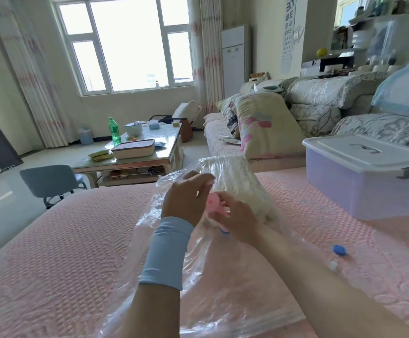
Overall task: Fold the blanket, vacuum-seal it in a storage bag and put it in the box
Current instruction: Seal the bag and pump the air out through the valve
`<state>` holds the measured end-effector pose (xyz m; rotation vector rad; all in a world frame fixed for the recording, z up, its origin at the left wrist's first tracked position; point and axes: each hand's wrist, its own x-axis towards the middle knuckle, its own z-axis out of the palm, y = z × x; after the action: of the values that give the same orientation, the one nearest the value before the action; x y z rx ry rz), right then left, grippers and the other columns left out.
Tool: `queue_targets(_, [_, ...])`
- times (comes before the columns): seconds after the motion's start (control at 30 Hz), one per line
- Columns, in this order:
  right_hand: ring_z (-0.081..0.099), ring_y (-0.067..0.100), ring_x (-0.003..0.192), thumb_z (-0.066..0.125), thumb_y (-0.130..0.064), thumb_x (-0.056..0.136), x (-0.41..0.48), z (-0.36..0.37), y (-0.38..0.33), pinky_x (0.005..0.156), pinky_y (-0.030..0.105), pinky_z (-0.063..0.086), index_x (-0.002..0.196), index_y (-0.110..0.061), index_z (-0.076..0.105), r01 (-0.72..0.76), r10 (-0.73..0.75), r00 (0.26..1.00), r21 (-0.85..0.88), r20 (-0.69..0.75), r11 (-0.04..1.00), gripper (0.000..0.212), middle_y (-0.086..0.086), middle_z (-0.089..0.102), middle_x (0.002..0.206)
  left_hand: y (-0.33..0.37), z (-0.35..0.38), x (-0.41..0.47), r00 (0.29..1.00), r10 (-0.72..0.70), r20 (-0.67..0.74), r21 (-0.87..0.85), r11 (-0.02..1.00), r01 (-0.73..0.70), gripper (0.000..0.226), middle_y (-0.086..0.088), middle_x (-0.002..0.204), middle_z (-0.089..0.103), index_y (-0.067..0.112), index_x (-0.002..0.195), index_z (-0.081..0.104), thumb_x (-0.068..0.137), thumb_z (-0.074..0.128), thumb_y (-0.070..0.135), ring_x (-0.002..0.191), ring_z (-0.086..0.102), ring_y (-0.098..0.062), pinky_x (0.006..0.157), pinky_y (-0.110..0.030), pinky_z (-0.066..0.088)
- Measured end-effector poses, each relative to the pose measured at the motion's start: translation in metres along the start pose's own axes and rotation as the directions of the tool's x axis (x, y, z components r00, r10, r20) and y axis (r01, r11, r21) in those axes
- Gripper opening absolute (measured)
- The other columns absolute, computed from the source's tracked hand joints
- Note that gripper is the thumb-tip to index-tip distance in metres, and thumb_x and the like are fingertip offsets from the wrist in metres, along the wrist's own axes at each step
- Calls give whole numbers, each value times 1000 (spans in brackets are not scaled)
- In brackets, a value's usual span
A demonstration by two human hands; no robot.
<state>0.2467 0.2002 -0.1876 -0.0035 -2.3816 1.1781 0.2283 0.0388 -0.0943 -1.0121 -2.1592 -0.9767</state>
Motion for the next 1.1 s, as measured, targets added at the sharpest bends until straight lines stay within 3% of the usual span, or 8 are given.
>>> queue_targets(0.23, [64, 9, 101, 77, -30, 83, 3, 2, 2, 86, 18, 48, 127, -36, 60, -11, 11, 1000, -17, 16, 1000, 47, -12, 69, 110, 7, -36, 18, 828, 174, -533, 117, 984, -131, 22, -1, 103, 70, 13, 103, 72, 97, 51, 15, 99, 62, -19, 84, -29, 52])
queue_targets(0.4, [65, 14, 102, 76, -23, 84, 3, 2, -6, 90, 22, 49, 131, -27, 61, -18, 18, 1000, -30, -12, 999, 49, -4, 71, 112, -6, -1, -2, 992, 26, -124, -17, 999, -29, 22, -2, 116, 70, 16, 105, 74, 90, 63, 5, 114, 63, -21, 101, -19, 43])
queue_targets(0.5, [66, 16, 101, 78, -24, 83, 1, 2, -7, 86, 22, 46, 131, -26, 61, -32, 32, 999, -28, 0, 999, 50, -6, 69, 107, -10, 7, -13, 984, -97, 149, -13, 995, 100, 22, 1, 108, 73, 22, 102, 75, 89, 64, 9, 95, 69, -21, 90, -22, 49])
queue_targets(0.6, [65, 13, 102, 77, -26, 84, 1, 2, -5, 88, 22, 47, 128, -30, 62, -37, 37, 999, 6, -10, 999, 47, -8, 71, 110, -1, -9, -3, 991, 38, -130, -11, 999, -40, 14, -1, 101, 73, 15, 97, 74, 93, 61, 11, 88, 68, -21, 82, -35, 55])
queue_targets(0.73, [65, 9, 103, 76, -29, 84, 2, -1, -3, 93, 29, 51, 127, -33, 62, -62, 62, 998, 33, 5, 998, 46, -11, 71, 112, 7, -27, 13, 819, 156, -552, 78, 988, -135, 26, 0, 116, 68, 12, 103, 70, 101, 46, 20, 118, 59, -17, 105, -25, 42])
queue_targets(0.83, [66, 10, 100, 78, -27, 82, 2, 1, -2, 93, 32, 52, 127, -31, 62, -58, 58, 998, 31, 11, 998, 48, -11, 71, 108, 1, -3, -1, 890, 102, -445, 27, 995, -101, 18, -4, 117, 69, 8, 101, 71, 96, 54, 10, 124, 56, -22, 104, -32, 45])
queue_targets(0.97, [69, 14, 99, 81, -27, 81, 4, 3, -1, 92, 37, 54, 128, -30, 62, -50, 50, 999, 47, -2, 998, 51, -4, 73, 106, -7, 26, -19, 992, -96, 80, -110, 988, 104, 21, -5, 129, 63, 10, 101, 74, 91, 59, 0, 134, 46, -21, 104, -18, 35])
queue_targets(1.1, [67, 10, 100, 80, -29, 82, 5, 2, 3, 93, 34, 53, 128, -33, 62, -35, 36, 999, 40, -13, 999, 50, -8, 73, 108, 4, 2, -3, 981, 34, -190, -27, 999, -40, 15, -6, 126, 65, 9, 94, 72, 94, 57, 6, 128, 53, -28, 102, -23, 40])
